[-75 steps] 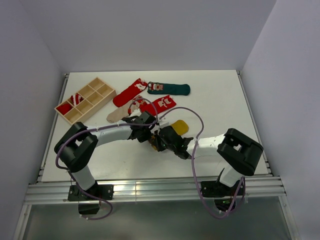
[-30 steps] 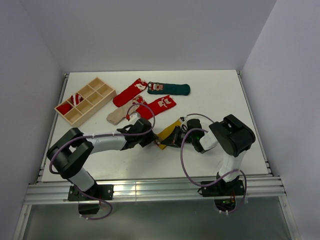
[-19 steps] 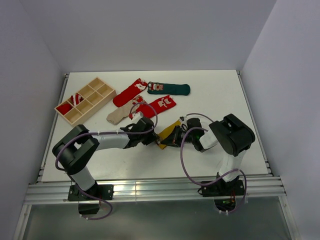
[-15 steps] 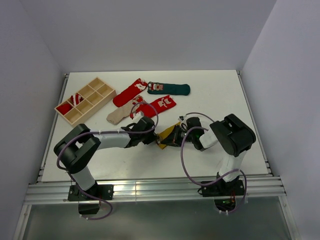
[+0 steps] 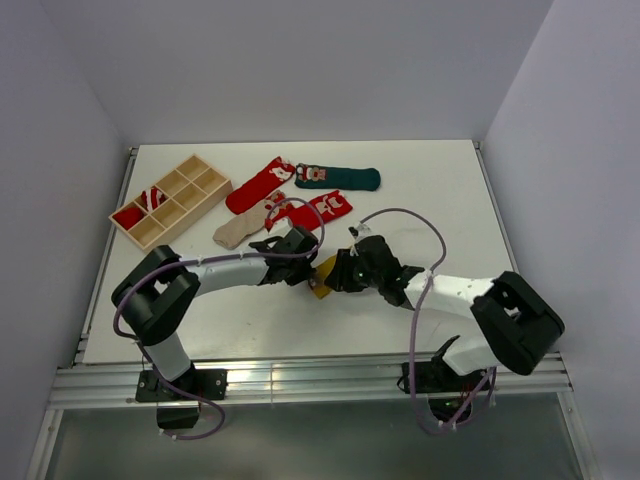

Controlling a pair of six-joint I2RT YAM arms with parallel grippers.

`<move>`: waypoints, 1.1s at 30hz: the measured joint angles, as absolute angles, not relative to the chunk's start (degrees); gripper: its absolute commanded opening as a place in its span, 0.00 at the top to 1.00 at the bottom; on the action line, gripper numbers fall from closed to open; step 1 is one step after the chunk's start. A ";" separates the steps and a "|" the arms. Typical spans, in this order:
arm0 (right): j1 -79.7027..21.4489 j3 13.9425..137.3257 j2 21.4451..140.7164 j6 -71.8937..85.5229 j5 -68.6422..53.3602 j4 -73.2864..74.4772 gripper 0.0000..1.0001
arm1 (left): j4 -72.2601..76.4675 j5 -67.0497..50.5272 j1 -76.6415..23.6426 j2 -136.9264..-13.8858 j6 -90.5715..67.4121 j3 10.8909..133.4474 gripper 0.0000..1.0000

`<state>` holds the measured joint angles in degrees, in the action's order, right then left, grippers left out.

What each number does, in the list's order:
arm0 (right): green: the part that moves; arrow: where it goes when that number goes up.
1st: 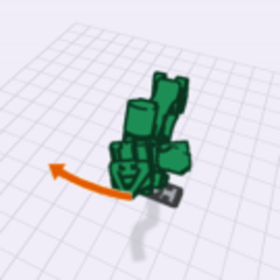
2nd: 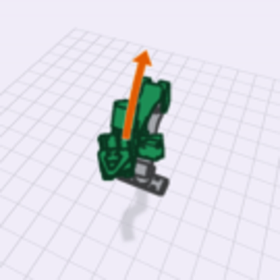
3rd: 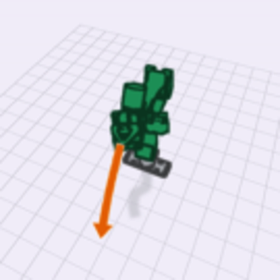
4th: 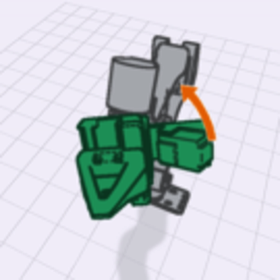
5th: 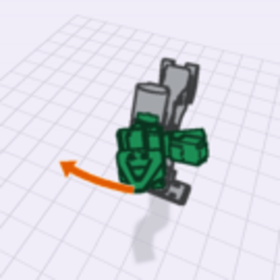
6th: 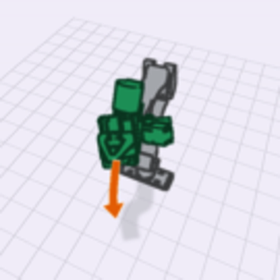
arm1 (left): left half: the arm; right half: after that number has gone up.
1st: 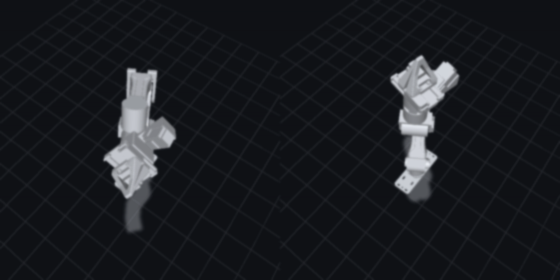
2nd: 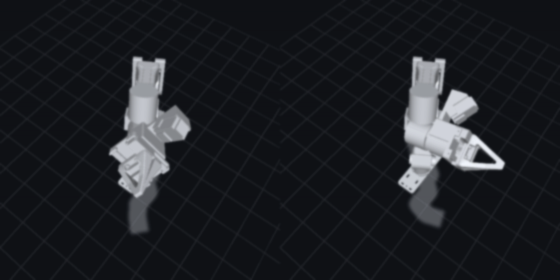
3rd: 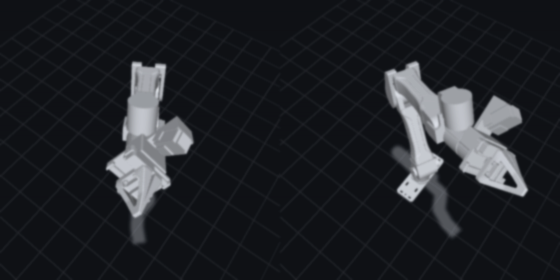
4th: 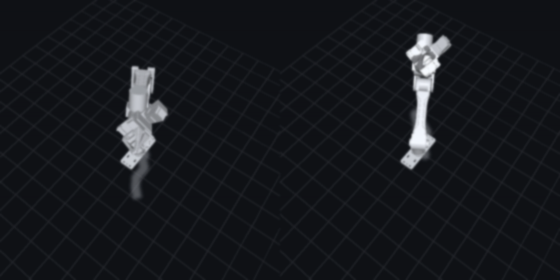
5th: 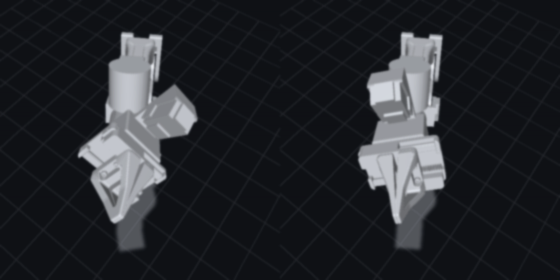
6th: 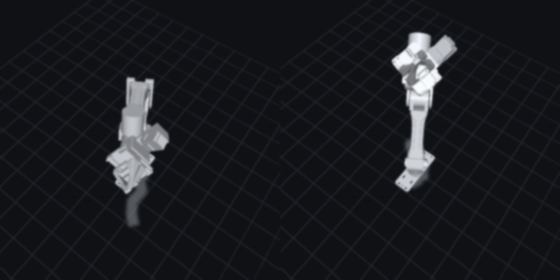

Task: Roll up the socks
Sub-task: Roll the sock at the center of the board.

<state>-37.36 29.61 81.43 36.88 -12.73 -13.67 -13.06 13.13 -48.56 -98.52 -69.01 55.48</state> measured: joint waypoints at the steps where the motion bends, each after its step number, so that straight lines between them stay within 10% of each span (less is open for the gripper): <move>1: -38.96 29.78 79.81 35.55 -9.72 -12.62 0.58 | -14.35 13.52 -48.58 -98.52 -68.55 56.03 1.00; 26: -61.45 28.56 87.39 16.08 16.99 -27.16 0.48 | -24.49 14.41 -48.56 -100.40 -66.02 62.04 1.00; 33: -61.89 31.62 92.84 15.25 21.52 -26.59 0.64 | -24.40 14.48 -48.38 -100.40 -65.63 62.06 1.00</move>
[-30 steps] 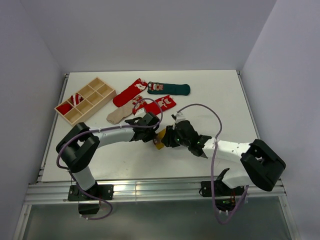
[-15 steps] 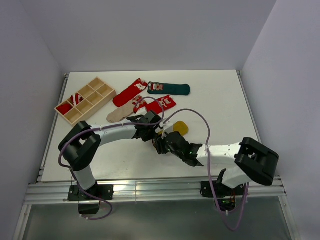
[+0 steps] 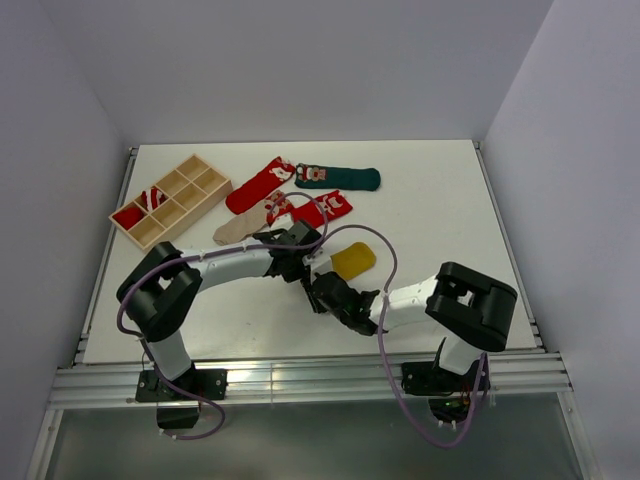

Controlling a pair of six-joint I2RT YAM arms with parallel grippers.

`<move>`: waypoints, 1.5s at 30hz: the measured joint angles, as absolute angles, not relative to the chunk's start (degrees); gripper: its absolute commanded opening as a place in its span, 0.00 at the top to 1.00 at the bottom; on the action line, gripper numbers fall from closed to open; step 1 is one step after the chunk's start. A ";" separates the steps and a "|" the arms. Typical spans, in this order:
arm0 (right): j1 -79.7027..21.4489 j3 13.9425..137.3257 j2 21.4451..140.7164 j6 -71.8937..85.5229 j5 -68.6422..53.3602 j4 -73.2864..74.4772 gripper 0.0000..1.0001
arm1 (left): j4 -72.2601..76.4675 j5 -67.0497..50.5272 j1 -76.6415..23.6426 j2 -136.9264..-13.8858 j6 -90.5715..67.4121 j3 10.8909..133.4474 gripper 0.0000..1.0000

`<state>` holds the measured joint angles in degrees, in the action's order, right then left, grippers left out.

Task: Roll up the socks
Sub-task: Roll the sock at the center of the board.

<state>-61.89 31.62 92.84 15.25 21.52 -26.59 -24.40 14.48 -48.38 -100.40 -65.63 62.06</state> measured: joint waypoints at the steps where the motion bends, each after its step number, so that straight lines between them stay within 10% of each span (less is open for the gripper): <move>1: -61.91 32.08 93.25 15.20 22.11 -26.28 0.70 | -24.36 14.52 -48.21 -100.40 -65.63 62.06 1.00; 5: -62.00 33.93 94.37 15.84 24.18 -24.67 1.00 | -23.66 14.46 -47.53 -100.40 -65.69 62.02 0.93; 17: -50.43 34.46 91.72 19.55 5.43 -20.99 1.00 | -16.86 13.10 -43.88 -92.62 -68.82 52.10 0.26; 31: -31.62 29.54 101.34 41.58 -37.01 -40.49 1.00 | -6.48 11.42 -42.52 -84.12 -70.08 41.95 0.27; 45: -25.93 27.29 113.75 58.94 -48.58 -61.21 1.00 | -0.08 8.10 -44.07 -88.82 -70.32 40.82 0.31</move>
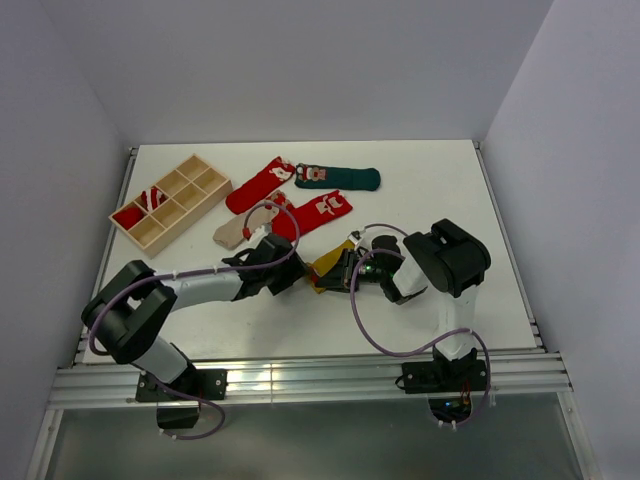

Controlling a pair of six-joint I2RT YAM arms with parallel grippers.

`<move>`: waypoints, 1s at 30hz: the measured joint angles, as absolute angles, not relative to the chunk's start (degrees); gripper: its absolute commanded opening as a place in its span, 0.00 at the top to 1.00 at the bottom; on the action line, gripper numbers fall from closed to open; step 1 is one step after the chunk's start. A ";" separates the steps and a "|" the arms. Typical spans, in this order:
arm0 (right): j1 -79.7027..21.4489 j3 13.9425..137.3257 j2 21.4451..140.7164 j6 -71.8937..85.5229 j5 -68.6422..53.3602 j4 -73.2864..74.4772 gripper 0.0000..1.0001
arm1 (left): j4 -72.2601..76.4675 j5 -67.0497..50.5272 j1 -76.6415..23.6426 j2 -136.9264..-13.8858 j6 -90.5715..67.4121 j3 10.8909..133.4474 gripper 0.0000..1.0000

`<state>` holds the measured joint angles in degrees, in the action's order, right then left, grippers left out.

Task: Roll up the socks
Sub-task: Roll the sock at the center of the board.

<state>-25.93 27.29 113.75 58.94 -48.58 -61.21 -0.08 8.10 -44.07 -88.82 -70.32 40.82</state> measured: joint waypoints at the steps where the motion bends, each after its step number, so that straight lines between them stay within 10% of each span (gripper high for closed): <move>1: -25.85 27.29 113.75 58.98 -48.56 -61.19 1.00 | 0.36 7.94 -44.05 -89.25 -70.54 40.95 0.32; 9: -25.71 27.97 113.82 58.92 -49.08 -59.72 1.00 | 2.31 7.88 -44.07 -93.25 -71.07 43.46 0.47; 16: -25.71 29.04 113.78 58.08 -49.60 -57.19 1.00 | 2.33 7.79 -44.10 -95.85 -71.88 45.12 0.81; 20: -25.74 30.02 111.28 54.28 -48.82 -51.27 0.86 | 1.28 7.79 -44.10 -95.88 -71.92 45.98 1.00; 24: -26.26 30.50 103.31 46.83 -43.42 -38.79 0.62 | -2.24 8.21 -44.56 -96.27 -71.31 48.29 1.00; 30: -29.41 31.14 90.35 35.92 -28.97 -21.56 0.53 | -10.39 10.94 -45.43 -97.06 -68.95 52.97 1.00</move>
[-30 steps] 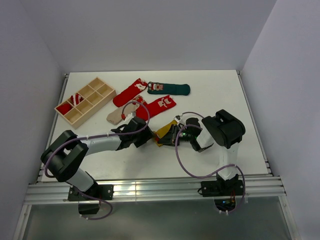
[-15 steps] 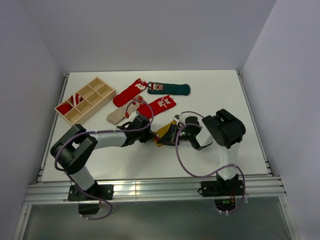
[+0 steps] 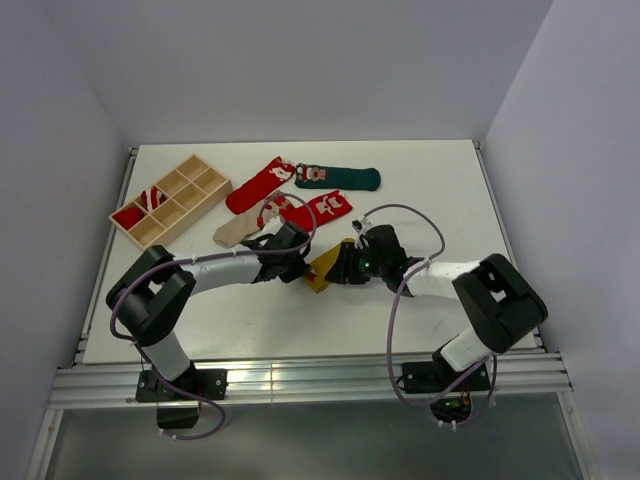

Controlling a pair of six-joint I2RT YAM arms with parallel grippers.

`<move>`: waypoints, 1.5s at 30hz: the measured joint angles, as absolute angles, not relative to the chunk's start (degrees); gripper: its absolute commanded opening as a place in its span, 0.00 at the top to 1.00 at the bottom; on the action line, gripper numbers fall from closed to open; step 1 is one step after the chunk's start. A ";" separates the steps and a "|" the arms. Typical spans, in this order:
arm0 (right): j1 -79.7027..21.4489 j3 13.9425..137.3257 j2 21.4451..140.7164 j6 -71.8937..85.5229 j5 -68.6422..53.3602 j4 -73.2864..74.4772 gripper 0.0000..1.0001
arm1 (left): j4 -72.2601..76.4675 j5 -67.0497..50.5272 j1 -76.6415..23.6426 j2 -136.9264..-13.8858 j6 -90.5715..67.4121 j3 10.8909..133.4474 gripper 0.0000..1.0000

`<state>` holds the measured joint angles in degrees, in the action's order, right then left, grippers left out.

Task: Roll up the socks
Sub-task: Roll the sock at the center of the board.

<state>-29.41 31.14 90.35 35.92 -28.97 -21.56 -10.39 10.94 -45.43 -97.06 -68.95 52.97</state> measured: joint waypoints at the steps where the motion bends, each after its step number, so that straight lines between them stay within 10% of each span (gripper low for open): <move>1: -30.50 31.16 88.07 34.06 -25.43 -19.18 0.53 | -11.68 11.38 -45.50 -97.23 -68.49 53.67 1.00; 31: -61.65 34.94 92.01 9.30 20.03 -20.32 0.47 | -21.28 11.60 -45.82 -100.31 -64.07 60.45 1.00; 39: -61.73 37.69 96.03 10.24 24.23 -19.49 0.97 | -20.82 10.85 -44.53 -100.40 -63.99 60.45 0.95; 45: -58.54 36.62 93.54 12.45 18.00 -18.57 1.00 | -19.46 11.27 -44.66 -99.98 -63.83 59.53 0.63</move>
<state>-58.54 36.62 93.54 12.45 18.00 -18.57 -19.46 11.27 -44.66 -99.98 -63.83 59.53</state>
